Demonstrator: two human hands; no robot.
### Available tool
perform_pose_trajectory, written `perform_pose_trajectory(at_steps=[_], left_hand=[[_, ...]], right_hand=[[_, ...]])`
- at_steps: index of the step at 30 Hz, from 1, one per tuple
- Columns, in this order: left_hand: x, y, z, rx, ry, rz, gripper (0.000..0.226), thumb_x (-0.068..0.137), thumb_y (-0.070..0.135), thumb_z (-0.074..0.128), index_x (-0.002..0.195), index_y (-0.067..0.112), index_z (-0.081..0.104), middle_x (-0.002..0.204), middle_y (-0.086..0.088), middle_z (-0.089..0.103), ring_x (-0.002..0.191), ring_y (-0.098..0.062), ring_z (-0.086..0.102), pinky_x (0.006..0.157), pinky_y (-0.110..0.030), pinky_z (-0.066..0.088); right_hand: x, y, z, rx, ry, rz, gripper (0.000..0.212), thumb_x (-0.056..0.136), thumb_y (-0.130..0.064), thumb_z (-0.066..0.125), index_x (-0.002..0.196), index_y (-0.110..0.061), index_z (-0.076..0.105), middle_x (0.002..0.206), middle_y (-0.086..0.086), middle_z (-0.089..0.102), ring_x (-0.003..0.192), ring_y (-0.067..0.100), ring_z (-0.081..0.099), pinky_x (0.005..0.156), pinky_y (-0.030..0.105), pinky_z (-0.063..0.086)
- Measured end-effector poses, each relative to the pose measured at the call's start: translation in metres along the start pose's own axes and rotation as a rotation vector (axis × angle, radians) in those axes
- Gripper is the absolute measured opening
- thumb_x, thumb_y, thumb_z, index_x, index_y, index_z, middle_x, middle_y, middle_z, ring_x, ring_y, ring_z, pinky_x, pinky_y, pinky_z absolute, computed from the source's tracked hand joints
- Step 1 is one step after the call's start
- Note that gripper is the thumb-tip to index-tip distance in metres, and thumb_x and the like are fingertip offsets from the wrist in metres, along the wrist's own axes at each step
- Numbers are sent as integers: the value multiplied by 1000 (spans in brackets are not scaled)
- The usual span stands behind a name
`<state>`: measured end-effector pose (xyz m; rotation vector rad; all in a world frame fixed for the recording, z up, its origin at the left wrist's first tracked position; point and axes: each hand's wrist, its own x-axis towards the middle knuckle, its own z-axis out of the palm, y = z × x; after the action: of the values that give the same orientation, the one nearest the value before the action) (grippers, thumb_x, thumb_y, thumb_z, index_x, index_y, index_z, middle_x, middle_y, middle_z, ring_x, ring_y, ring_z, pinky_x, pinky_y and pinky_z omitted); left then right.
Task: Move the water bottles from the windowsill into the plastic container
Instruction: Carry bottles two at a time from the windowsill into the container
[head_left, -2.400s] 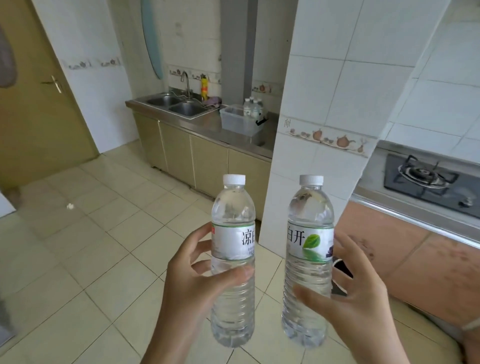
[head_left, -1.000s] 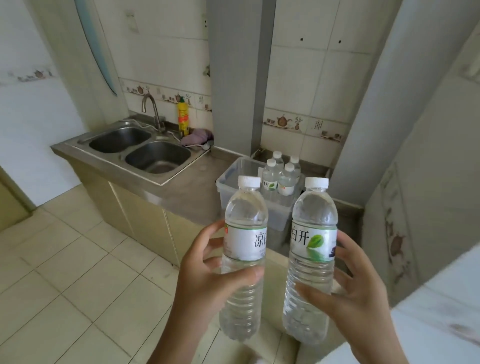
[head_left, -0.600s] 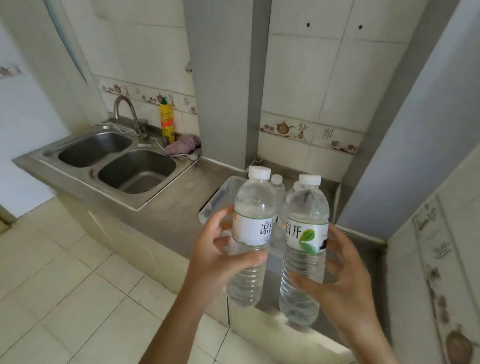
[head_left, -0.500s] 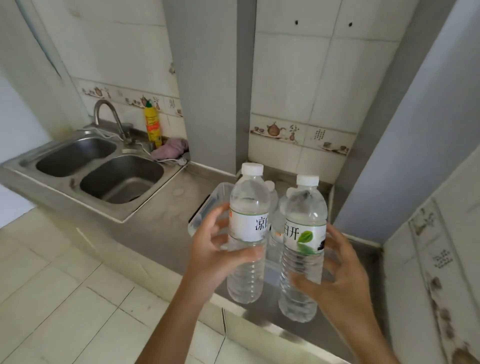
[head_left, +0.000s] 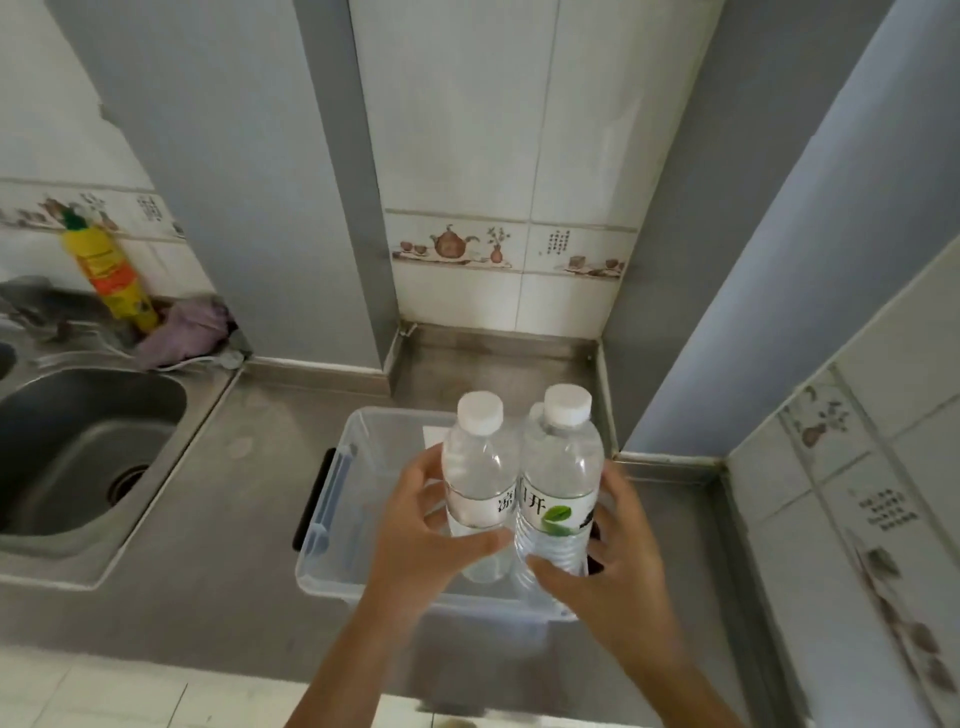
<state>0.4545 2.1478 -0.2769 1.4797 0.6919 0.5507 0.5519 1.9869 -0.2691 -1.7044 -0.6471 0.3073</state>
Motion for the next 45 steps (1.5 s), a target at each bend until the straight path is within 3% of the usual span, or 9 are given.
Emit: perform_pose_trajectory(at_steps=[5, 11, 15, 19, 24, 32, 36, 42, 45], left_hand=[[4, -19, -5, 40, -74, -32, 80, 43, 3, 97, 111, 29, 63, 105, 22, 73, 99, -4, 70, 78, -17, 56], [-5, -45, -3, 104, -52, -12, 77, 33, 25, 92, 103, 35, 62, 100, 29, 71, 94, 4, 67, 83, -13, 52], [-6, -57, -5, 183, -20, 96, 75, 40, 23, 91, 105, 35, 57, 109, 10, 65, 99, -1, 65, 84, -13, 52], [-3, -64, -7, 246, -34, 142, 74, 43, 25, 89, 106, 37, 53, 113, 5, 58, 101, -1, 63, 86, -16, 54], [0, -69, -6, 415, -68, 174, 72, 44, 29, 90, 99, 45, 45, 106, 16, 56, 99, 6, 59, 80, -7, 50], [3, -70, -4, 523, -100, 106, 65, 47, 25, 89, 97, 33, 46, 99, 16, 52, 85, -5, 62, 73, -31, 57], [3, -65, -3, 550, -156, 62, 63, 55, 24, 88, 102, 24, 46, 101, 10, 51, 87, -11, 59, 64, -13, 40], [3, -59, -5, 423, -203, -39, 86, 39, 65, 84, 107, 27, 49, 101, 16, 58, 92, -1, 60, 69, -17, 43], [2, -58, -8, 426, -210, -25, 88, 38, 74, 77, 108, 30, 48, 102, 17, 57, 94, 1, 58, 70, -15, 42]], right_hand=[[-3, 21, 11, -92, 65, 14, 88, 56, -2, 89, 126, -30, 44, 124, -8, 58, 112, 3, 59, 89, 19, 51], [-13, 37, 17, -130, 103, 63, 83, 52, -4, 90, 119, -28, 48, 115, -6, 60, 105, 2, 61, 85, 26, 54], [-16, 32, 25, -175, 106, 56, 74, 53, -30, 83, 115, -47, 46, 116, -18, 57, 108, 5, 59, 87, 24, 50], [-18, 36, 27, -267, 117, 72, 77, 52, -34, 84, 116, -50, 42, 114, -23, 57, 107, 2, 59, 86, 21, 51], [-25, 51, 27, -379, 169, 120, 76, 50, -28, 88, 115, -30, 50, 107, -8, 64, 97, 13, 64, 77, 31, 57], [-27, 48, 33, -519, 259, 132, 78, 47, -18, 92, 117, -18, 57, 98, -14, 50, 93, 13, 50, 70, 10, 34], [-25, 45, 38, -544, 242, 141, 76, 50, -17, 90, 117, -18, 54, 98, -32, 40, 102, 12, 45, 77, 24, 40], [-25, 40, 44, -579, 191, 59, 77, 51, -26, 92, 116, -16, 54, 104, -33, 38, 98, -9, 37, 88, 33, 39], [-27, 36, 45, -607, 223, 4, 78, 48, -22, 94, 116, -11, 56, 107, -29, 41, 99, 3, 44, 85, 35, 40]])
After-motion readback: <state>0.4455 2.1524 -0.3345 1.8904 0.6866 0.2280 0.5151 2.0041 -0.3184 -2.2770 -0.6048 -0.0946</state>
